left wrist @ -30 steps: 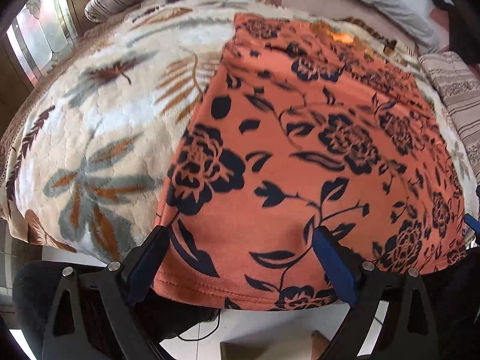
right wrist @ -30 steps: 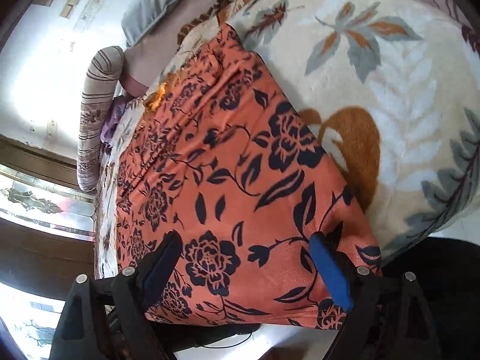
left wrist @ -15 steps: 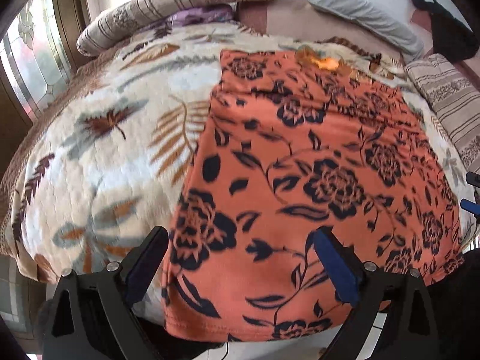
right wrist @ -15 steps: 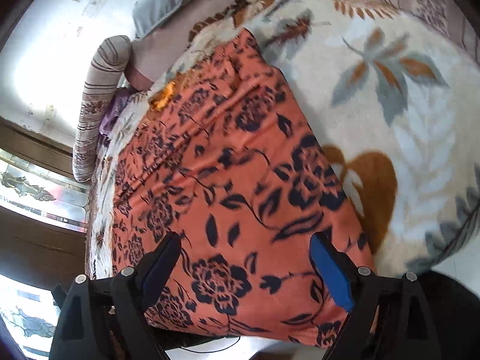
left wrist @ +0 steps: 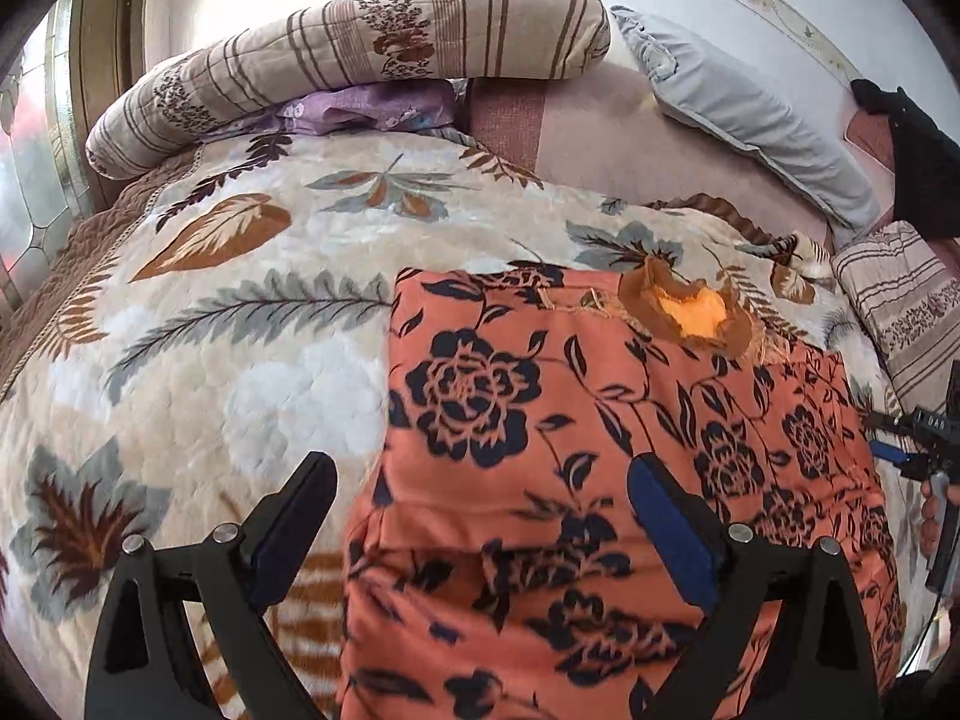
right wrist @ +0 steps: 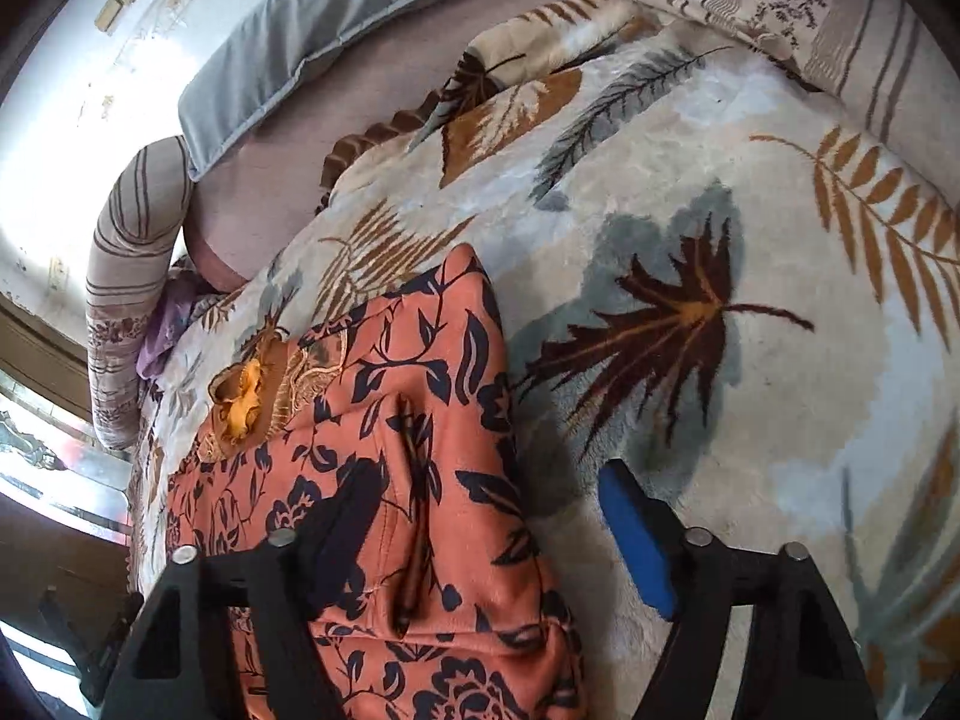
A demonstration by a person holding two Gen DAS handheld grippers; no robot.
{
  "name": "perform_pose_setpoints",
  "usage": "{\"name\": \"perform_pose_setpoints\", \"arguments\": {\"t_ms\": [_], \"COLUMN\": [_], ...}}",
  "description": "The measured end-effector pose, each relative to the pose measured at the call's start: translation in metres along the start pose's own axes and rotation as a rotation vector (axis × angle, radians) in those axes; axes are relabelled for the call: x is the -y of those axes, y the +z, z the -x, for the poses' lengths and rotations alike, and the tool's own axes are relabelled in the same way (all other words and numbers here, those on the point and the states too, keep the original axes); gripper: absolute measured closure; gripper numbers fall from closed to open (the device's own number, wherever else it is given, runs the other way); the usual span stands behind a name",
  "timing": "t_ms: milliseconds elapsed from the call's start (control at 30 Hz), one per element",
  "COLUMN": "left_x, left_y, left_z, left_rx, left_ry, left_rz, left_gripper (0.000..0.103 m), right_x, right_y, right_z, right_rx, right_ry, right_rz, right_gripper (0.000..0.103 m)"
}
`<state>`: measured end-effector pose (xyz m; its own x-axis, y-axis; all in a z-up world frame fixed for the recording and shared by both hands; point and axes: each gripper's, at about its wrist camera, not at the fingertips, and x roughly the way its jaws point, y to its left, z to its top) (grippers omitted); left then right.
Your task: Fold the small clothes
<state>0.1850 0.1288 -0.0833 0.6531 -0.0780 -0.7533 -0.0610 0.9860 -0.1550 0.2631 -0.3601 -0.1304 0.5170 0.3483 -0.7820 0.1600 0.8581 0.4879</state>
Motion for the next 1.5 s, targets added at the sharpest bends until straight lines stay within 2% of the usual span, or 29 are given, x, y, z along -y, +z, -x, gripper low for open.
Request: {"name": "perform_pose_setpoints", "arguments": {"t_ms": [33,67,133,200,267,300,333,367,433,467,500,533,600,700,767,833,900,967,1000,1033,1067,1100,1133,1167,1233,1367,1500], "left_x": [-0.001,-0.002,-0.008,-0.006,-0.005,-0.006,-0.006,-0.005,-0.005,-0.006,-0.006,-0.007,-0.011,-0.025,-0.04,-0.058,-0.072,-0.076,-0.074,-0.073,-0.074,-0.078,-0.079,-0.075,-0.073,-0.079,-0.063], "left_y": [0.003,0.003,-0.007,-0.01,-0.011,-0.011,-0.011,-0.011,-0.012,-0.012,-0.011,-0.01,-0.008,0.004,0.021,0.038,0.053,0.065,0.07,0.073,0.074,0.073,0.074,0.076,0.078,0.074,0.057], "left_z": [-0.013,-0.031,-0.066,-0.062,-0.064,-0.064,-0.065,-0.066,-0.066,-0.065,-0.066,-0.065,-0.057,-0.036,-0.033,-0.045,-0.062,-0.076,-0.082,-0.09,-0.102,-0.115,-0.114,-0.113,-0.113,-0.096,-0.038], "left_rx": [-0.015,-0.063,-0.189,-0.121,-0.124,-0.125,-0.124,-0.123,-0.119,-0.12,-0.124,-0.127,-0.134,-0.05,-0.023,-0.043,-0.064,-0.073,-0.074,-0.081,-0.12,-0.159,-0.133,-0.118,-0.109,-0.09,-0.027], "left_ry": [0.002,0.043,0.118,0.124,0.129,0.125,0.121,0.122,0.12,0.118,0.114,0.108,0.084,0.055,0.009,-0.029,-0.05,-0.054,-0.051,-0.029,0.022,0.056,0.074,0.115,0.151,0.115,0.015], "left_rz": [0.003,0.01,0.016,-0.01,-0.017,-0.011,-0.009,-0.011,-0.013,-0.012,-0.011,-0.01,-0.013,0.018,0.062,0.134,0.195,0.21,0.191,0.169,0.165,0.174,0.163,0.131,0.111,0.171,0.147], "left_gripper": [0.005,0.005,0.005,0.003,0.003,0.002,0.002,0.002,0.002,0.002,0.002,0.002,0.002,0.002,0.002,0.002,0.006,0.027,0.029,0.029,0.029,0.032,0.033,0.035,0.035,0.035,0.035], "right_x": [-0.001,-0.005,-0.009,-0.014,-0.011,-0.006,-0.003,-0.001,-0.005,-0.009,-0.008,-0.001,-0.001,-0.038,-0.065,-0.089,-0.11,-0.127,-0.131,-0.131,-0.128,-0.12,-0.113,-0.109,-0.109,-0.104,-0.096], "right_y": [-0.003,-0.008,-0.013,-0.008,0.003,0.013,0.02,0.028,0.045,0.05,0.056,0.059,0.055,0.031,0.004,-0.03,-0.063,-0.083,-0.089,-0.092,-0.094,-0.094,-0.094,-0.096,-0.101,-0.105,-0.1], "right_z": [-0.009,-0.02,-0.017,-0.004,0.009,0.011,0.011,0.01,-0.004,-0.016,-0.033,-0.046,-0.033,0.007,0.027,0.038,0.038,0.03,0.022,0.012,-0.005,-0.026,-0.038,-0.034,-0.031,-0.03,-0.028], "right_rx": [-0.036,-0.08,-0.054,-0.014,0.034,0.05,0.073,0.114,0.12,0.101,0.073,0.049,0.135,0.256,0.262,0.247,0.208,0.189,0.17,0.156,0.127,0.059,0.025,0.08,0.087,0.103,0.1], "right_ry": [-0.011,-0.087,-0.146,-0.195,-0.126,-0.092,-0.082,-0.059,0.042,0.05,-0.033,-0.109,-0.102,-0.12,-0.035,0.047,0.118,0.178,0.205,0.204,0.185,0.168,0.176,0.205,0.216,0.254,0.281], "right_rz": [0.029,0.085,0.139,0.155,0.11,0.062,0.021,-0.017,-0.031,-0.017,-0.009,-0.047,-0.134,-0.041,0.054,0.13,0.198,0.258,0.282,0.276,0.245,0.214,0.191,0.194,0.214,0.194,0.176], "right_gripper": [0.064,0.074,0.079,0.079,0.064,0.051,0.019,0.016,0.016,0.019,0.019,0.023,0.023,0.022,0.022,0.022,0.022,0.022,0.022,0.022,0.022,0.022,0.022,0.022,0.022,0.022,0.022]}}
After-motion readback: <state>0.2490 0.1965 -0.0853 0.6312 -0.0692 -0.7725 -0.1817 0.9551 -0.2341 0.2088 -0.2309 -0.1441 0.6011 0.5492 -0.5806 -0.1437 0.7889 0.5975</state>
